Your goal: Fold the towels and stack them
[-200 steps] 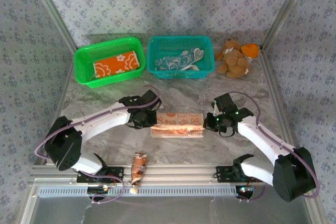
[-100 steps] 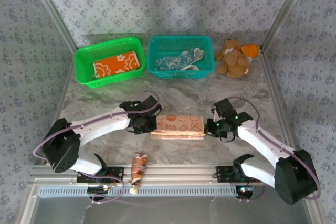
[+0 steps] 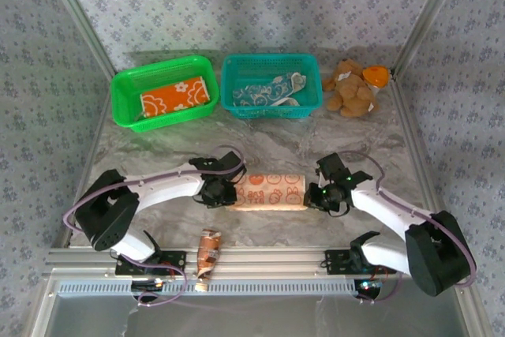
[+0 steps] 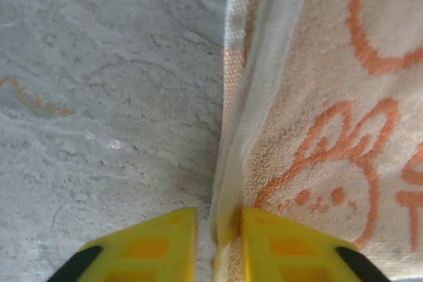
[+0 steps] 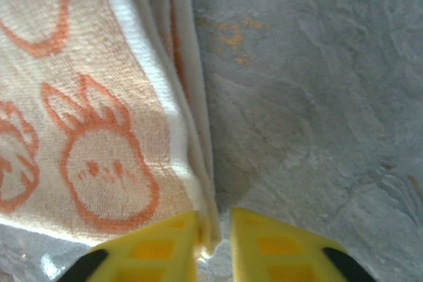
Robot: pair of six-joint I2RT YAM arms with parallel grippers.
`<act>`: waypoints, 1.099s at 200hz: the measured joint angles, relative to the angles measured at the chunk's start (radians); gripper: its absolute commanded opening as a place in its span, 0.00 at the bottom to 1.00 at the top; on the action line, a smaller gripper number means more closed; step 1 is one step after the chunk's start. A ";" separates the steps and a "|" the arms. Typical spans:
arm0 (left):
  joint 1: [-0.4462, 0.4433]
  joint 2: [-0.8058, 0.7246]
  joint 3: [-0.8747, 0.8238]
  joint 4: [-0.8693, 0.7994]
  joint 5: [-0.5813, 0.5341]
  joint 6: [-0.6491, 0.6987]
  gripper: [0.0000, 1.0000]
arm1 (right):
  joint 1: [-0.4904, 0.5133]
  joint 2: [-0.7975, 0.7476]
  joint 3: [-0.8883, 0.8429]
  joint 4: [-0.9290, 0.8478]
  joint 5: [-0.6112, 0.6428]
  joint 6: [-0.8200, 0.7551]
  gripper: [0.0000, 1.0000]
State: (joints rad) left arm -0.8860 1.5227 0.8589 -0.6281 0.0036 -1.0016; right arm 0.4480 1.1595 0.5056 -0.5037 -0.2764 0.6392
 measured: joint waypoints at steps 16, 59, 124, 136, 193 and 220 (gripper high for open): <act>0.000 0.000 0.000 -0.001 -0.005 0.001 0.43 | 0.003 -0.001 0.002 -0.002 0.011 -0.008 0.41; 0.005 -0.002 0.021 -0.007 -0.016 0.042 0.50 | 0.009 -0.042 0.027 -0.008 0.053 -0.031 0.45; 0.056 0.063 0.082 0.070 -0.011 0.097 0.53 | 0.049 -0.040 0.061 0.022 0.105 -0.035 0.46; 0.055 0.086 0.087 0.085 -0.003 0.100 0.53 | 0.056 -0.033 0.067 0.029 0.108 -0.035 0.46; 0.045 0.126 0.090 0.095 -0.006 0.091 0.53 | 0.065 -0.021 0.072 0.041 0.113 -0.039 0.46; 0.034 0.144 0.094 0.097 -0.016 0.083 0.53 | 0.065 -0.021 0.072 0.041 0.113 -0.039 0.46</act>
State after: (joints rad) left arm -0.8516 1.6665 0.9527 -0.5316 -0.0120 -0.9188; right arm 0.5133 1.1389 0.5777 -0.4625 -0.1631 0.6003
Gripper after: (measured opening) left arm 0.527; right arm 0.461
